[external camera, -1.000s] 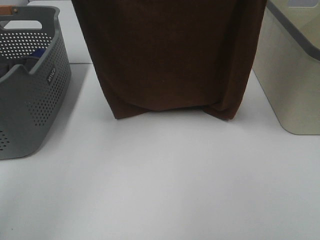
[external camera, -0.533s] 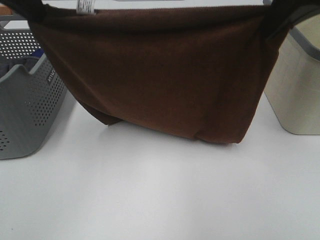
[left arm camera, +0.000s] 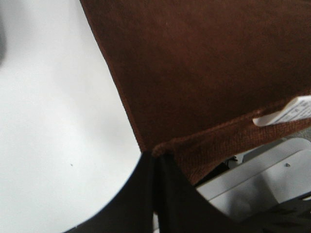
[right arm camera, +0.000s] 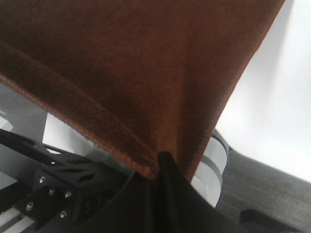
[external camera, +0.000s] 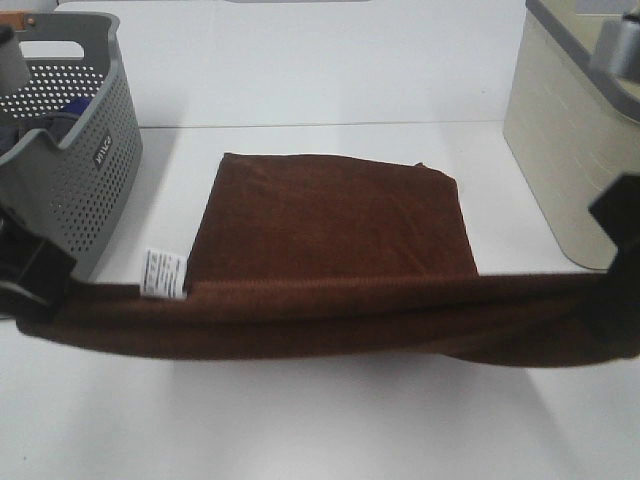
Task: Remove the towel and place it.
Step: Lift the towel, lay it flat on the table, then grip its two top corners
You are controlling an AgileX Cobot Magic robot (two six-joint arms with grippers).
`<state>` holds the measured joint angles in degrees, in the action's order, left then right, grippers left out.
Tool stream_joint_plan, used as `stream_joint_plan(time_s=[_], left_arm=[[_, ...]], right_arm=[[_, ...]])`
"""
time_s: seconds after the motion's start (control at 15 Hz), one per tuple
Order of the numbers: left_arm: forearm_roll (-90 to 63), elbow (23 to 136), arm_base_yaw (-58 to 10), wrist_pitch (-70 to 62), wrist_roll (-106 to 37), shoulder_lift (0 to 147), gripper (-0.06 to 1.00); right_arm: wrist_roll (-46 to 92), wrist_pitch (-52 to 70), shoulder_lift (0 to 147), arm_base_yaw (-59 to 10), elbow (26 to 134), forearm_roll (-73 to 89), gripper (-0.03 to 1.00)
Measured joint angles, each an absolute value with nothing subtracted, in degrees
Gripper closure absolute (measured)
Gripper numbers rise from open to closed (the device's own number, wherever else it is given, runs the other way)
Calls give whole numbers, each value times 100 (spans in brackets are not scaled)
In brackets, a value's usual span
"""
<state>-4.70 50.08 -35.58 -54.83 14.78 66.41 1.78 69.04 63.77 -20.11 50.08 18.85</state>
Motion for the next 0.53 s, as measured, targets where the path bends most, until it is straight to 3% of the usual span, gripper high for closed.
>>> stream_joint_plan(time_s=[0.33, 0.53], left_arm=[[-739, 4291, -4475, -5827, 2051, 6532, 94], [-865, 4114, -4635, -5970, 2235, 6520, 94]], right_arm=[[178, 6904, 5775, -2011, 3461, 2343, 97], [178, 6704, 5747, -2011, 2790, 2601, 97]])
